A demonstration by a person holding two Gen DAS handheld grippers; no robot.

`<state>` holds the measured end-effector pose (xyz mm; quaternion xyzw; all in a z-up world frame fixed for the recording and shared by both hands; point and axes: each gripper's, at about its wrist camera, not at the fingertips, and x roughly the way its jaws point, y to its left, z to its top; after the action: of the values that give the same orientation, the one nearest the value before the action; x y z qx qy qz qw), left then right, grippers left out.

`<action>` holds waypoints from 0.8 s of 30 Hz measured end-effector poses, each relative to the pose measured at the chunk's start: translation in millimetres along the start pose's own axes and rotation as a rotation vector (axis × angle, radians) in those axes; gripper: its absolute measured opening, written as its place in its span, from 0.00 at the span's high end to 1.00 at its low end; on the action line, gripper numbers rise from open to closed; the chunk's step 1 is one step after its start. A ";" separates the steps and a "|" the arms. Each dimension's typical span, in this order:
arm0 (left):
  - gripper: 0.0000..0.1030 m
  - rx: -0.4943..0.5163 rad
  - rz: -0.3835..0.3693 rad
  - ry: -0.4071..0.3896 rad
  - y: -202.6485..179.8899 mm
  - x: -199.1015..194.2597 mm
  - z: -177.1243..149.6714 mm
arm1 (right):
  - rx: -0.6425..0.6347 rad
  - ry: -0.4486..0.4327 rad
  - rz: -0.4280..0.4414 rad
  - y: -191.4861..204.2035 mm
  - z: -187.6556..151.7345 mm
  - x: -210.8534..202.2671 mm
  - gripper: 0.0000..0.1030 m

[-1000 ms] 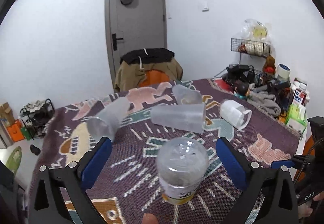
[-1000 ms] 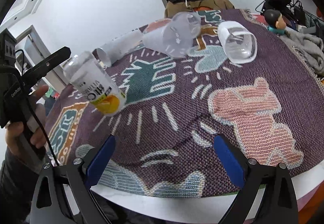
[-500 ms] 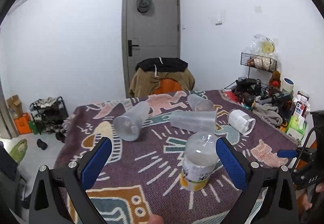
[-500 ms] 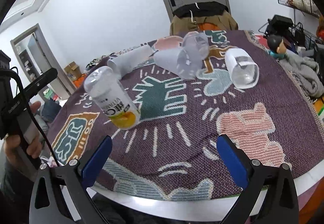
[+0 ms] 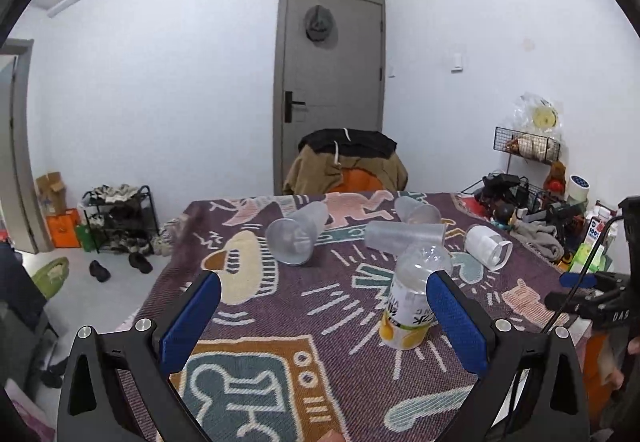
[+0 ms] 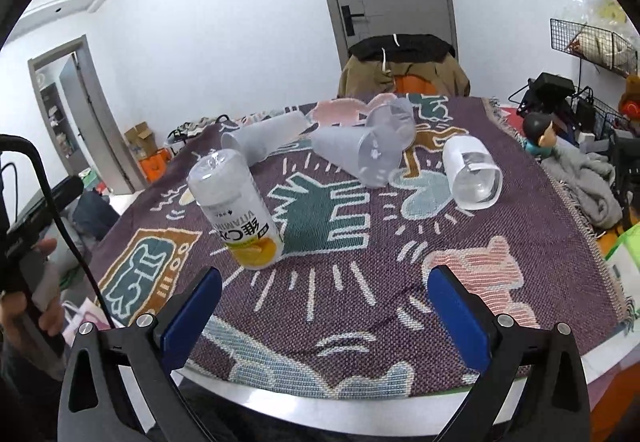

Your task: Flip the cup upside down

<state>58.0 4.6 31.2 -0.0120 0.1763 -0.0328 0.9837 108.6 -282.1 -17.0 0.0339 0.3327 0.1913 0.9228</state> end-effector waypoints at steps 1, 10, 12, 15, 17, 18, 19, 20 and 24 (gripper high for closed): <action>0.00 0.003 0.003 -0.002 -0.3 -2.4 -2.0 | -0.003 -0.004 0.001 -0.3 0.5 -1.5 0.00; 0.00 0.010 0.031 -0.009 -0.4 -20.0 -20.6 | -0.032 -0.019 0.020 7.2 -2.5 -14.5 0.00; 0.00 0.006 0.032 -0.008 -0.9 -21.8 -25.0 | -0.039 -0.025 0.026 9.8 -4.3 -17.7 0.00; 0.00 0.001 0.040 -0.002 -1.1 -22.5 -31.1 | -0.057 -0.037 0.022 13.6 -7.9 -21.9 0.00; 0.00 -0.010 0.047 0.003 -0.9 -22.6 -37.0 | -0.064 -0.047 0.031 15.3 -11.8 -24.7 0.00; 0.00 -0.014 0.051 0.003 0.6 -23.6 -39.6 | -0.066 -0.050 0.032 15.7 -13.1 -25.7 0.00; 0.00 -0.015 0.059 -0.001 1.1 -24.5 -42.5 | -0.072 -0.056 0.028 16.4 -15.1 -26.7 0.00; 0.00 -0.017 0.067 -0.006 1.1 -25.4 -45.6 | -0.083 -0.066 0.025 17.5 -17.9 -28.1 0.00; 0.00 -0.051 0.079 -0.025 3.0 -29.4 -54.9 | -0.104 -0.095 0.032 18.8 -27.5 -31.4 0.00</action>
<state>11.6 9.0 -10.2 -0.0302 0.1654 0.0109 0.9857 63.0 -278.3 -16.0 0.0003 0.2777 0.2210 0.9349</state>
